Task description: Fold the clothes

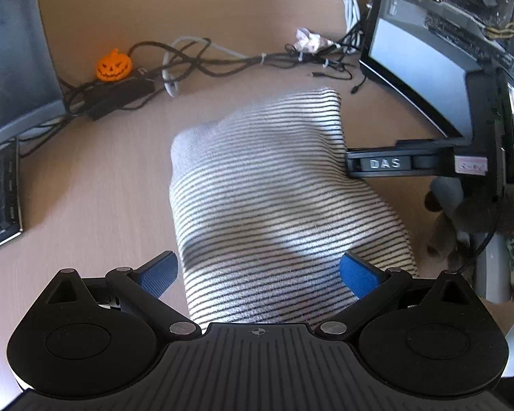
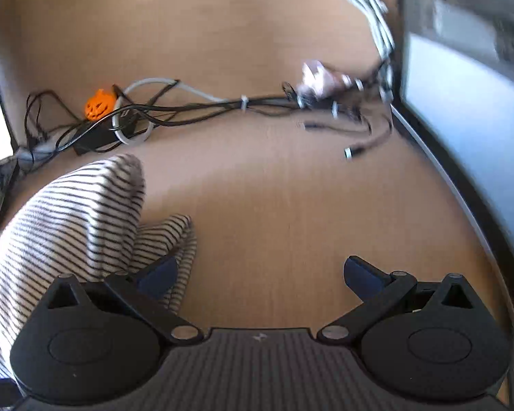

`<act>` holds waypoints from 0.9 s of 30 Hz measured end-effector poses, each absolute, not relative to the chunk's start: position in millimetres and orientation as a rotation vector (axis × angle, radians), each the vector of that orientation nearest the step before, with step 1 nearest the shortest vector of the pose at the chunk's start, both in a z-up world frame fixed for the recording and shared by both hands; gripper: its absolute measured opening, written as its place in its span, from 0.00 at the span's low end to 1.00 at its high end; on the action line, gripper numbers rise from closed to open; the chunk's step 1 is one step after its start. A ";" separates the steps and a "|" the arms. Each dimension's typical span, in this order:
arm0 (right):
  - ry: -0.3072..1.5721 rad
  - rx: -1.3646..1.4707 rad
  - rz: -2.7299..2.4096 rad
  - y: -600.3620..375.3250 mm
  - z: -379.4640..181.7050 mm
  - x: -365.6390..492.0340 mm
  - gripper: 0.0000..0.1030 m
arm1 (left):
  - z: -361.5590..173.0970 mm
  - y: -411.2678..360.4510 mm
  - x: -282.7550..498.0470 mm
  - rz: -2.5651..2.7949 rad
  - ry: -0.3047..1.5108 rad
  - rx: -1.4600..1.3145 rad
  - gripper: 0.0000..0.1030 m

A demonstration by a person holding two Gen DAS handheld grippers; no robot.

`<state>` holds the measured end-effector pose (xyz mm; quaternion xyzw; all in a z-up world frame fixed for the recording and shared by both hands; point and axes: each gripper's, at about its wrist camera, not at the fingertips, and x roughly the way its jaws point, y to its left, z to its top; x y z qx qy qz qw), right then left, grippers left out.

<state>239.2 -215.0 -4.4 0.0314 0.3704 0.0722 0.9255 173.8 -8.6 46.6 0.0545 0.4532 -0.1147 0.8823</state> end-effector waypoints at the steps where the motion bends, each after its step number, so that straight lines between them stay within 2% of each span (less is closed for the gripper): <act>1: 0.747 0.058 0.135 -216.9 -1.6 236.9 1.00 | 46.4 -8.9 174.5 -0.233 0.945 0.118 1.00; 7: 0.550 0.049 0.170 -223.2 50.1 220.4 1.00 | 44.4 -15.0 177.6 -0.223 0.953 0.149 1.00; 10: 0.521 0.050 0.241 -213.9 64.4 222.9 1.00 | 44.0 -16.9 179.0 -0.222 0.954 0.157 1.00; 13: 0.531 -0.001 0.274 -197.0 60.3 232.8 1.00 | 43.3 -17.5 179.3 -0.219 0.956 0.153 1.00; 17: 0.694 -0.147 0.229 -174.9 23.5 260.2 1.00 | 46.1 -15.1 177.0 -0.225 0.952 0.131 1.00; 19: 0.712 -0.124 0.224 -177.1 14.6 265.0 1.00 | 48.7 -10.4 177.7 -0.220 0.944 0.127 1.00; 23: 0.749 -0.066 0.238 -187.6 21.1 267.2 1.00 | 53.9 1.0 180.5 -0.204 0.926 0.126 1.00; 27: 0.683 -0.036 0.265 -204.6 46.7 229.1 1.00 | 50.2 7.3 188.9 -0.197 0.937 0.142 1.00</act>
